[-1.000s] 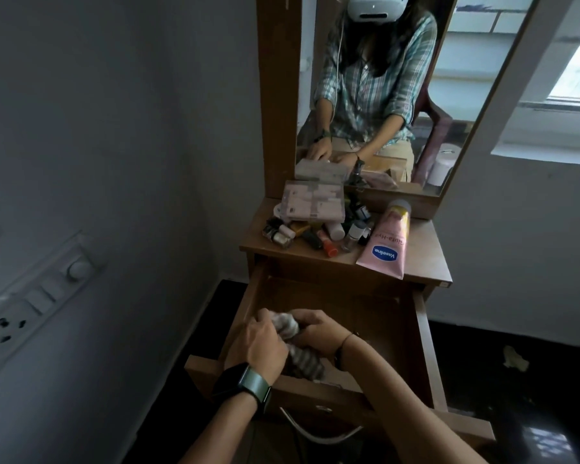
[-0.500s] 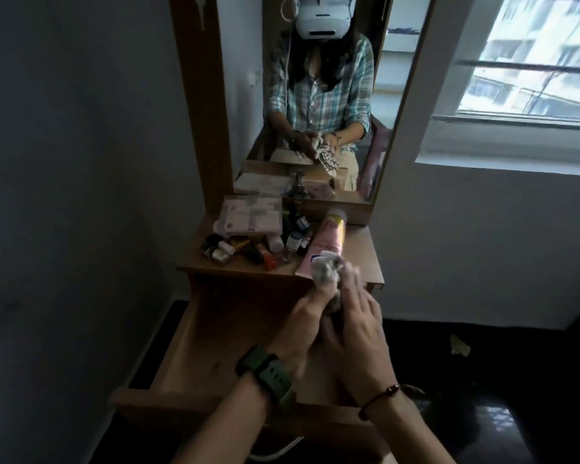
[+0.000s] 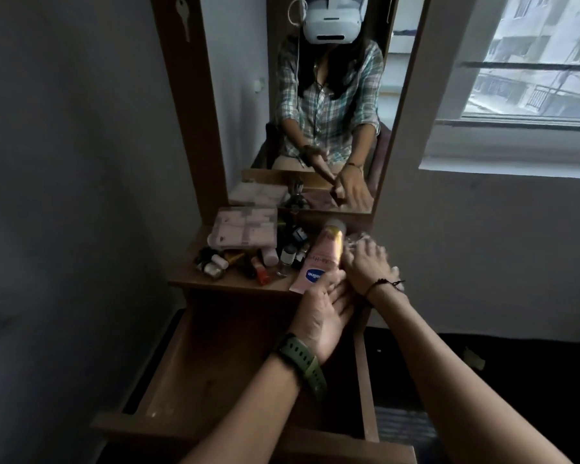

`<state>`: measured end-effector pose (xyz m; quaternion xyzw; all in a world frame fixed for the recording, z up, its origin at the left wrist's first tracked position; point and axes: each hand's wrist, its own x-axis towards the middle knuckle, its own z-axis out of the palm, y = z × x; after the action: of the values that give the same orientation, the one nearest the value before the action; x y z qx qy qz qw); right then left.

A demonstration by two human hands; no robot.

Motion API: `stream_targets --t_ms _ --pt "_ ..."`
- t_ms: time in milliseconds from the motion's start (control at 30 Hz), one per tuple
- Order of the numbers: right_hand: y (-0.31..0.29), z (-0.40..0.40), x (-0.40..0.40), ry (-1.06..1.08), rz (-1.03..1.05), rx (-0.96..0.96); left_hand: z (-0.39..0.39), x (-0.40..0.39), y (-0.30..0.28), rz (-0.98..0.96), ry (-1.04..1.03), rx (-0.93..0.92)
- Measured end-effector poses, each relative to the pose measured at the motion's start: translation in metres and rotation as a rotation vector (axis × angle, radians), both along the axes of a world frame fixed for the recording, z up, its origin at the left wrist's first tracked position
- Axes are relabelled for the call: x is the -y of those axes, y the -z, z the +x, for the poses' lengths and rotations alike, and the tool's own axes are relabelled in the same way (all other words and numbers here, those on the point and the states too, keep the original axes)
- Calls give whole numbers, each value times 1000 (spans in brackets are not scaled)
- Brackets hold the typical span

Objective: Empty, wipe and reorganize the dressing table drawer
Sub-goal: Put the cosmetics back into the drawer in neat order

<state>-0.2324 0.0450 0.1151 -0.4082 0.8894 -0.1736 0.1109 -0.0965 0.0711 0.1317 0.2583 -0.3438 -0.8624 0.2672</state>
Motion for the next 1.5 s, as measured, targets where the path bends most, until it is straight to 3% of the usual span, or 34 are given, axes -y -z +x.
stream_targets --t_ms 133,267,467,533,633,867,1167,1333,1500 --pt "18 4 8 -92 89 -84 18 11 14 -72 -51 77" --pt "13 0 11 -86 46 -52 23 19 17 -345 -96 266" --pt "-5 17 -2 -18 -483 -141 17 33 21 -831 -396 817" --pt "-7 26 -3 -9 -454 -171 17 37 28 -888 -379 955" --pt "-2 33 2 -26 -244 -186 17 39 33 -860 -347 1061" --pt "7 33 9 65 -210 -18 4 43 24 -590 -413 945" --pt "-2 34 -15 41 -426 190 12 31 18 -610 -478 769" --pt "-6 67 -63 15 -637 340 50 3 15 -677 -396 677" --pt "20 116 -106 -61 -548 782 114 -24 16 -688 -176 779"
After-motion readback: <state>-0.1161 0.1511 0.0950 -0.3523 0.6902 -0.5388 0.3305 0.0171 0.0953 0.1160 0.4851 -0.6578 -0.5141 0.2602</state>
